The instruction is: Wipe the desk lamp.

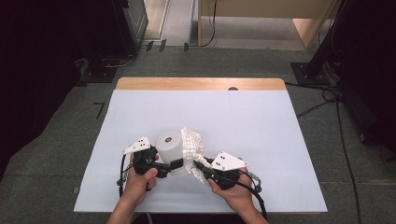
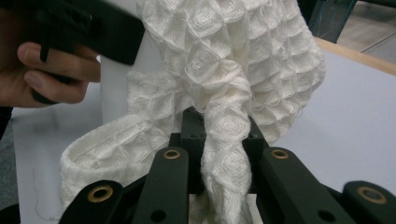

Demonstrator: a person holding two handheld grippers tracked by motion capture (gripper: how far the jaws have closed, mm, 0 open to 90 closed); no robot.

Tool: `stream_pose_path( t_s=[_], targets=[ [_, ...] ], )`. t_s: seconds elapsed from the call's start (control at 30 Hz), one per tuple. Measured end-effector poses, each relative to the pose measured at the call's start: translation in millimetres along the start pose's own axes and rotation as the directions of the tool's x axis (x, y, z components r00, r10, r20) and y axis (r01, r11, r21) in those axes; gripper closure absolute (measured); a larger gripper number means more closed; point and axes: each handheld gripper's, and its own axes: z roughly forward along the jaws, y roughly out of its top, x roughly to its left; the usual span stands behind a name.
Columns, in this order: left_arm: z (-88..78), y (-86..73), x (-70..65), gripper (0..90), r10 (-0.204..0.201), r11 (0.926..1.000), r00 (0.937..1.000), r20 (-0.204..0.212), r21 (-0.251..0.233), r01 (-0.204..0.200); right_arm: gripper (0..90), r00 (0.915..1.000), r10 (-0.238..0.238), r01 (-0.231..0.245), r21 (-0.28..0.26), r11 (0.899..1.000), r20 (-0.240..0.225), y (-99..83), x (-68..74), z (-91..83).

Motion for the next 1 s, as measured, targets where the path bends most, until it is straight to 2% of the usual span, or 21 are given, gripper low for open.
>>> stream_pose_path(
  t_s=[0.17,0.37,0.43,0.53,0.67,0.8,0.9,1.0],
  targets=[
    [17.2,-6.1,-9.1,7.8,0.036,0.9968,0.9992,0.014,0.071,-0.037,78.2,0.9998,0.001,0.000,-0.040,0.999,0.022,6.5,-3.8,-8.9],
    [35.7,-13.4,-21.3,7.8,0.082,0.9851,0.9954,0.049,0.148,-0.088,78.3,0.9982,0.030,-0.025,-0.091,0.996,0.053,11.1,-12.3,-20.0],
    [38.6,-13.9,-23.5,7.8,0.091,0.9833,0.9947,0.049,0.154,-0.097,78.3,0.9977,0.036,-0.030,-0.102,0.994,0.058,12.3,-13.0,-22.2],
    [35.6,-12.2,-22.1,7.8,0.090,0.9861,0.9950,0.044,0.136,-0.095,78.3,0.9976,0.037,-0.031,-0.099,0.995,0.058,11.7,-13.1,-22.1],
    [24.3,-7.1,-15.9,7.8,0.058,0.9947,0.9979,0.027,0.083,-0.060,78.3,0.9987,0.027,-0.024,-0.063,0.998,0.044,5.9,-11.3,-14.6],
    [11.3,-1.2,-9.3,7.8,0.033,0.9991,0.9995,0.002,0.027,-0.033,78.2,0.9992,0.026,-0.025,-0.025,0.999,0.030,1.2,-7.8,-6.1],
    [2.7,2.5,-5.1,7.9,0.008,0.9998,0.9999,-0.012,-0.019,-0.008,78.2,0.9996,0.024,-0.024,-0.004,1.000,0.017,-1.5,-5.2,-1.2],
    [-1.5,4.4,-3.0,7.9,0.012,0.9995,0.9997,-0.022,-0.030,-0.013,78.2,0.9997,0.022,-0.022,0.017,1.000,0.008,-3.7,-3.2,2.7]
  ],
)
